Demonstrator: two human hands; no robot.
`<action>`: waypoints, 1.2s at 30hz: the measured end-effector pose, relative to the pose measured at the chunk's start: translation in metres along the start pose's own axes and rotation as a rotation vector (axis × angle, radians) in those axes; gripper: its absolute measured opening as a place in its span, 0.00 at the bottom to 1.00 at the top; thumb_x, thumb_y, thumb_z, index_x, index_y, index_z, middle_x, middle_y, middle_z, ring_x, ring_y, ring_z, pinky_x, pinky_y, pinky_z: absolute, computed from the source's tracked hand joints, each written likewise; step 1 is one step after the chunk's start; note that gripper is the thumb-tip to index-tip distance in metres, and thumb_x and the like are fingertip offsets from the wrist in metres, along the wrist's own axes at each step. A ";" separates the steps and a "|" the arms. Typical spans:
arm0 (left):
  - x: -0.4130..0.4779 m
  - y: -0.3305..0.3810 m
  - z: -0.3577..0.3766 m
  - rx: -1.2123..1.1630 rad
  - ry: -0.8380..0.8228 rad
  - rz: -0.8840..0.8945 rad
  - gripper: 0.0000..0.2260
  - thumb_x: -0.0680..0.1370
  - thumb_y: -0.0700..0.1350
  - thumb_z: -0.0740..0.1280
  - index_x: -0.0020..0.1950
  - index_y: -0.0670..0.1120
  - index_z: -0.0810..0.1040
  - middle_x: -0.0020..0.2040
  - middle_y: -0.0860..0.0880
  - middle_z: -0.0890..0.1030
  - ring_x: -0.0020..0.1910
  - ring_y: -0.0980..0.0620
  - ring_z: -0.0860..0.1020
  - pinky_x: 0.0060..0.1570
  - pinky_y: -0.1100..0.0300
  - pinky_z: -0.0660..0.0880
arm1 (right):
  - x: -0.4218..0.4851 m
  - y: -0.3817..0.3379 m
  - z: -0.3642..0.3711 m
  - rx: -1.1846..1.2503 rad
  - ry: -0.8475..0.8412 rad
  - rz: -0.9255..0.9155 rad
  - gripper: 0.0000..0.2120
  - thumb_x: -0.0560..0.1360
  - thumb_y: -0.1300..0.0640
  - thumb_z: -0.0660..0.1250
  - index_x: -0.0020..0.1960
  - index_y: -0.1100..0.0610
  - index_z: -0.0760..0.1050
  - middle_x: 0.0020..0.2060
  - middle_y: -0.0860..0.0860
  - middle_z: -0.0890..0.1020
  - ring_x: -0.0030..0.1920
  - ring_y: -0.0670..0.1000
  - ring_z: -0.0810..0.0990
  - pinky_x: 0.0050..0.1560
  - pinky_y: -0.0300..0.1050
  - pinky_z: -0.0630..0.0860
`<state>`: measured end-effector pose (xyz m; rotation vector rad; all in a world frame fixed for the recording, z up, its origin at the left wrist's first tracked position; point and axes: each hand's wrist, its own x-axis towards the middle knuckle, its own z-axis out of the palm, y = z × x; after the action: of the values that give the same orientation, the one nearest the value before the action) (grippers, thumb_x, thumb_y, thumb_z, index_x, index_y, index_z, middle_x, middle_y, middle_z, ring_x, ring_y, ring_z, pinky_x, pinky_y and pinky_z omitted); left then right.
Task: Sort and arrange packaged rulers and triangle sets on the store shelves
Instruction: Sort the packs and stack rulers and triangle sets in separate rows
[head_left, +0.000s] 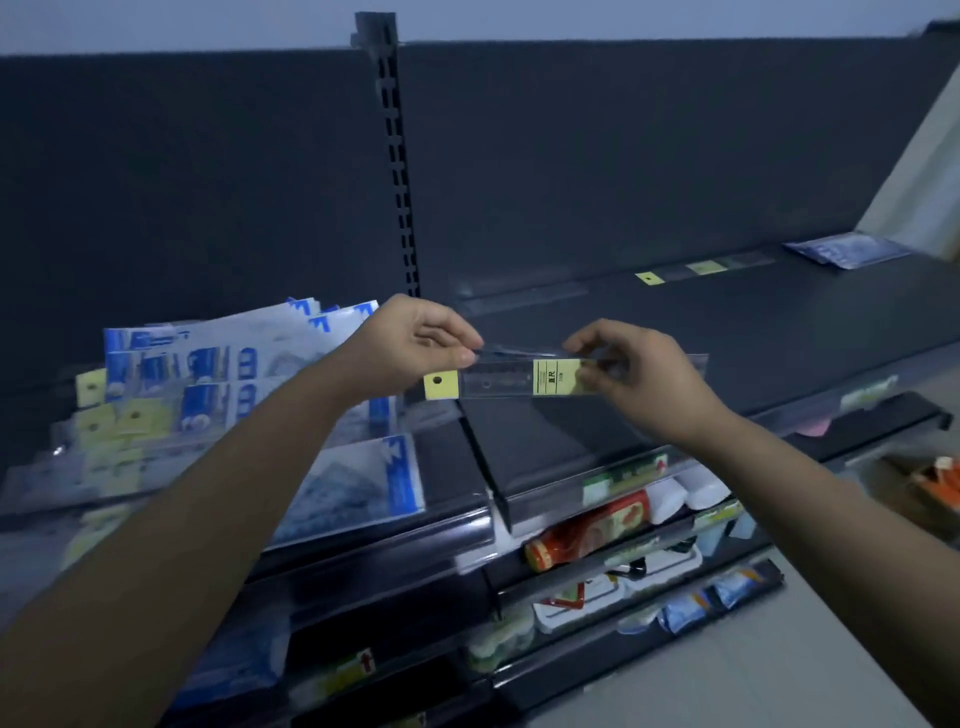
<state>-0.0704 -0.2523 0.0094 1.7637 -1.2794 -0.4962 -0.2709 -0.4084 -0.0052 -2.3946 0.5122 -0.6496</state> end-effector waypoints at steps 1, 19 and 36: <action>0.009 0.005 0.013 0.002 0.016 -0.007 0.06 0.72 0.35 0.73 0.46 0.44 0.82 0.41 0.46 0.84 0.40 0.55 0.80 0.47 0.63 0.77 | -0.001 0.014 -0.011 -0.009 0.001 -0.010 0.09 0.73 0.66 0.68 0.51 0.54 0.78 0.45 0.47 0.81 0.47 0.49 0.79 0.48 0.40 0.74; 0.110 0.000 0.071 -0.160 0.463 -0.334 0.02 0.72 0.36 0.73 0.43 0.41 0.82 0.37 0.44 0.83 0.32 0.55 0.79 0.35 0.65 0.77 | 0.075 0.147 -0.058 0.007 -0.112 -0.087 0.09 0.73 0.66 0.68 0.46 0.52 0.77 0.45 0.49 0.78 0.43 0.48 0.77 0.44 0.33 0.70; 0.177 -0.071 0.048 0.145 0.414 -0.468 0.07 0.69 0.37 0.75 0.43 0.46 0.81 0.39 0.50 0.82 0.41 0.55 0.80 0.35 0.71 0.73 | 0.152 0.175 -0.032 0.085 -0.268 -0.006 0.12 0.72 0.67 0.68 0.44 0.49 0.76 0.47 0.50 0.78 0.42 0.49 0.78 0.46 0.34 0.73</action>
<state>0.0026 -0.4263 -0.0455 2.1604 -0.6269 -0.2730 -0.2017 -0.6285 -0.0447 -2.3549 0.3559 -0.3373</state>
